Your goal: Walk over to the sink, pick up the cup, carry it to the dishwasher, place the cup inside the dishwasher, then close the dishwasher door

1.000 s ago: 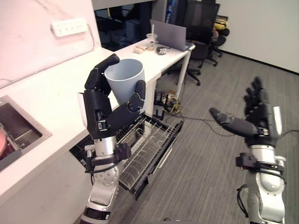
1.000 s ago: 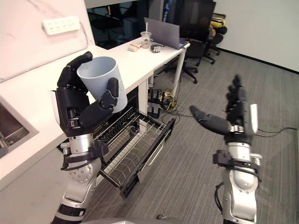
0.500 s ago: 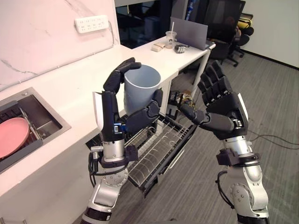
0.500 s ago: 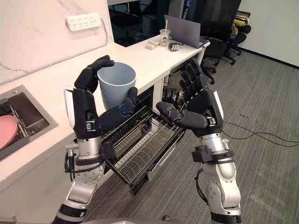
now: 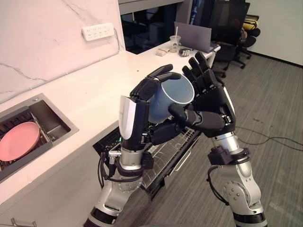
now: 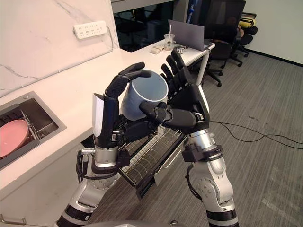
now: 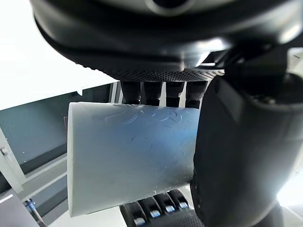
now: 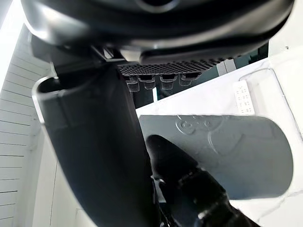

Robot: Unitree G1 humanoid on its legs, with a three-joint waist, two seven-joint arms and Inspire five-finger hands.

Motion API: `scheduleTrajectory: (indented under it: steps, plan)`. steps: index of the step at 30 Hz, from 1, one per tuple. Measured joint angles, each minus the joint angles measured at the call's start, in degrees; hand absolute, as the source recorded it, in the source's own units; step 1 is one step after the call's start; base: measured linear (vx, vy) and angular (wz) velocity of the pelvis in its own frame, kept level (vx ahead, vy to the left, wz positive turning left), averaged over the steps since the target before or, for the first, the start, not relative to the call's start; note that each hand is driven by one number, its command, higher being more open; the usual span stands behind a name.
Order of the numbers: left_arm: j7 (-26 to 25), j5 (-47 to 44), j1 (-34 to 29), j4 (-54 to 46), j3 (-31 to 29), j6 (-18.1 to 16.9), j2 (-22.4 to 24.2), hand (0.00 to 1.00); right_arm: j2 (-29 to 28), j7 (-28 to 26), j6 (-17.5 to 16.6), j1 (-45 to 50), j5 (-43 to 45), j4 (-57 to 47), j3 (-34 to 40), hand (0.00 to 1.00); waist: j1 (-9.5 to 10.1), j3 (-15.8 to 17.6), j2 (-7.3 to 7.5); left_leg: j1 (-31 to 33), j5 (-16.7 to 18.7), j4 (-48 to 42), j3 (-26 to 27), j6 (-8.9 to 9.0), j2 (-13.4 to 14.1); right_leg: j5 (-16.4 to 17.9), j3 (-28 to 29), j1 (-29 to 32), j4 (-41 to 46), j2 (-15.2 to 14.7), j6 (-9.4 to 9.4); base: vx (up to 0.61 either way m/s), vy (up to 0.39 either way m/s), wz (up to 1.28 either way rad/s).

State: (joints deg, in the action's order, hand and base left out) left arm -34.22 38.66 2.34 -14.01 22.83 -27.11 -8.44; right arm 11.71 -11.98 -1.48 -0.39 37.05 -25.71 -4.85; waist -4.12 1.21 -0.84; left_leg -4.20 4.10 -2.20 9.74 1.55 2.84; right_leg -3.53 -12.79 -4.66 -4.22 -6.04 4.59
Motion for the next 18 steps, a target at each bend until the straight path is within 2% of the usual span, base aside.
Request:
scheduleTrajectory:
  steps: [3, 8, 15, 16, 18]
  plan:
    - [-1.3, 3.1, 0.4, 1.3, 0.3, 0.0, -0.4, 0.00, 0.7, 0.8, 2.2, -0.7, 0.0, 0.1, -0.7, 1.00, -0.04, -0.2, 0.00, -0.3, -0.4, 0.6, 0.0, 0.01, -0.1, 0.0, 0.0, 0.0, 0.0, 0.0, 0.00, 0.00, 0.000, 0.00]
    - [-4.5, 6.1, 0.5, 1.4, 0.2, -0.1, -0.9, 0.00, 1.2, 1.3, 3.7, -1.5, -0.1, 0.2, -0.9, 1.00, -0.05, -0.4, 0.07, -0.9, -1.3, 2.2, -0.2, -0.04, -0.2, 0.0, -0.1, 0.0, 0.0, 0.0, -0.01, -0.01, -0.003, 0.01]
    - [-10.9, 12.5, 0.9, 3.7, 0.0, -0.4, -2.4, 0.00, 2.5, 1.8, 10.0, -1.9, 1.1, 0.2, -0.6, 1.00, -0.18, -1.1, 0.37, -0.9, -1.9, 2.9, -0.8, -0.06, -0.4, 0.0, -0.7, 0.0, 0.0, -0.1, 0.02, -0.02, -0.008, 0.04]
    - [-11.3, 12.8, 1.0, 3.7, 0.1, -0.4, -2.7, 0.00, 2.9, 1.8, 10.8, -2.0, 2.0, 0.2, -0.6, 0.00, -0.28, -1.1, 0.41, -0.9, -2.2, 3.2, -1.0, -0.07, -0.5, -0.1, -1.0, 0.0, 0.0, -0.2, 0.04, -0.04, -0.016, 0.10]
    - [-11.8, 13.0, 1.1, 3.8, 0.0, -0.4, -2.9, 0.00, 3.7, 1.6, 12.0, -2.9, 2.5, 0.3, -0.6, 0.00, -0.51, -1.1, 0.42, -0.9, -2.6, 3.7, -1.3, -0.16, -0.7, -0.1, -1.4, 0.0, 0.0, -0.3, 0.12, -0.04, -0.012, 0.10]
